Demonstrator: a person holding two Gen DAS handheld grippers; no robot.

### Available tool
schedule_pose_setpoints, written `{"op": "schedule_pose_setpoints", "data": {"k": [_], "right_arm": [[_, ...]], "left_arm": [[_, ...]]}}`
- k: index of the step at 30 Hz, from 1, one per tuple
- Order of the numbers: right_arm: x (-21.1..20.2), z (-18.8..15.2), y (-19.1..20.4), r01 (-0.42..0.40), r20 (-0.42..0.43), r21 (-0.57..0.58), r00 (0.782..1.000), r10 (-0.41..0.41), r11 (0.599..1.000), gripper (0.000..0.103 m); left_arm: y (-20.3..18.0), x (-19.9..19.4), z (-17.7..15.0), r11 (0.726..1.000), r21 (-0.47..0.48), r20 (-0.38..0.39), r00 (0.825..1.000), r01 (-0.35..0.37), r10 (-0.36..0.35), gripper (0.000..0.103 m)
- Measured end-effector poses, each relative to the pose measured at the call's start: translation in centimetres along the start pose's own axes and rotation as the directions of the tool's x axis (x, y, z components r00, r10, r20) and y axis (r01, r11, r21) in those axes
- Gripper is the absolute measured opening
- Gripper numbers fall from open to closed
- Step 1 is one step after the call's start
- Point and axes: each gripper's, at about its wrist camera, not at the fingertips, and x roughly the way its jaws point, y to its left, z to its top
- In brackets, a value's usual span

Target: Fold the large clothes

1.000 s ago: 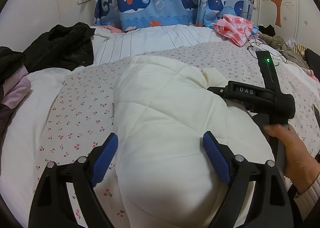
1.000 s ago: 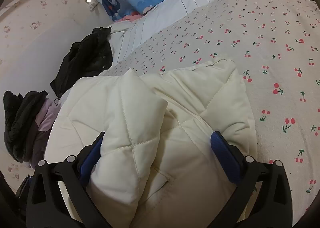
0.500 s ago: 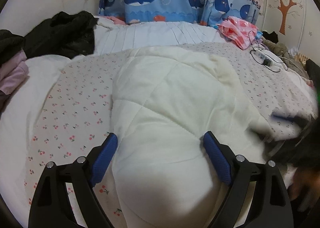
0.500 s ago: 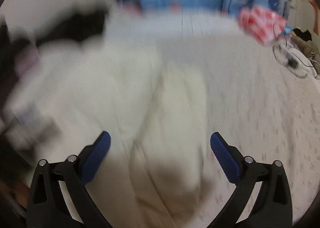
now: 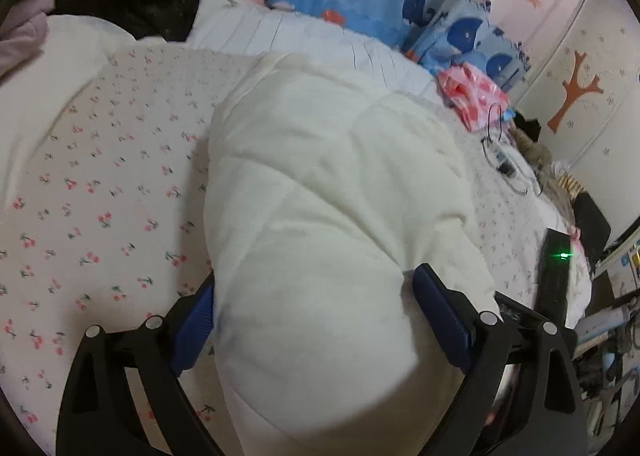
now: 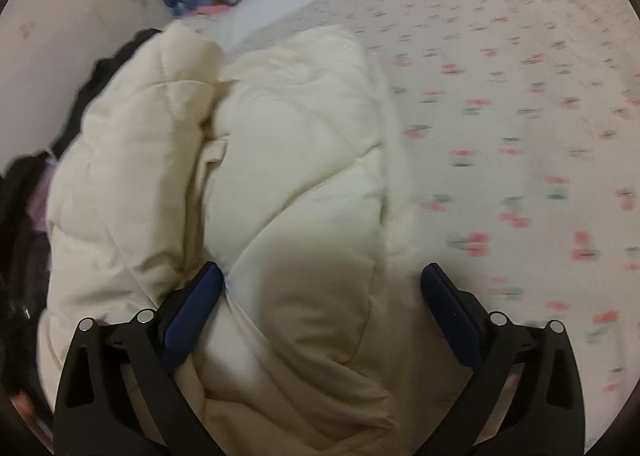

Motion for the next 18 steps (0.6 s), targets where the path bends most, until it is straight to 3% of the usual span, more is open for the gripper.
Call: {"op": "schedule_pose_setpoints", "data": {"k": [2, 5, 7, 9, 12, 13, 15, 17, 18], "right_arm": [[1.6, 0.1, 2.2, -0.046, -0.023, -0.028, 0.999, 0.045, 0.999, 0.094], [4.1, 0.1, 5.2, -0.084, -0.080, -0.108, 0.994, 0.076, 0.991, 0.094], [4.2, 0.4, 6.3, -0.023, -0.100, -0.207, 0.995, 0.002, 0.978, 0.095], [2.9, 0.4, 6.7, 0.093, -0.067, -0.350, 0.990, -0.124, 0.932, 0.096], [-0.1, 0.3, 7.1, 0.211, 0.011, -0.373, 0.975, -0.223, 0.903, 0.096], [-1.2, 0.1, 8.0, 0.212, 0.054, -0.383, 0.977, -0.208, 0.899, 0.096], [-4.0, -0.5, 11.2, 0.115, 0.146, -0.426, 0.988, -0.058, 0.897, 0.096], [-3.5, -1.6, 13.0, 0.138, 0.130, -0.494, 0.988, -0.084, 0.859, 0.096], [-1.8, -2.8, 13.4, 0.184, 0.097, -0.540, 0.983, -0.157, 0.822, 0.096]], "left_arm": [[0.6, -1.8, 0.5, 0.997, 0.013, 0.062, 0.995, -0.080, 0.079, 0.089], [2.7, -3.2, 0.9, 0.986, 0.002, 0.085, 0.983, -0.166, 0.165, 0.089], [3.7, -2.6, 0.3, 0.975, 0.025, 0.046, 0.974, -0.222, 0.221, 0.089], [3.5, -1.6, -0.4, 0.959, 0.086, 0.041, 0.963, -0.268, 0.266, 0.090], [2.7, -1.4, -0.8, 0.951, 0.127, 0.048, 0.960, -0.281, 0.277, 0.090], [2.8, -1.4, -0.7, 0.952, 0.116, 0.044, 0.959, -0.282, 0.278, 0.090], [3.4, -1.6, -0.4, 0.960, 0.085, 0.030, 0.964, -0.267, 0.265, 0.091], [3.6, -1.6, -0.4, 0.962, 0.072, 0.028, 0.965, -0.262, 0.261, 0.091], [3.7, -1.6, -0.5, 0.962, 0.069, 0.031, 0.965, -0.262, 0.261, 0.092]]}}
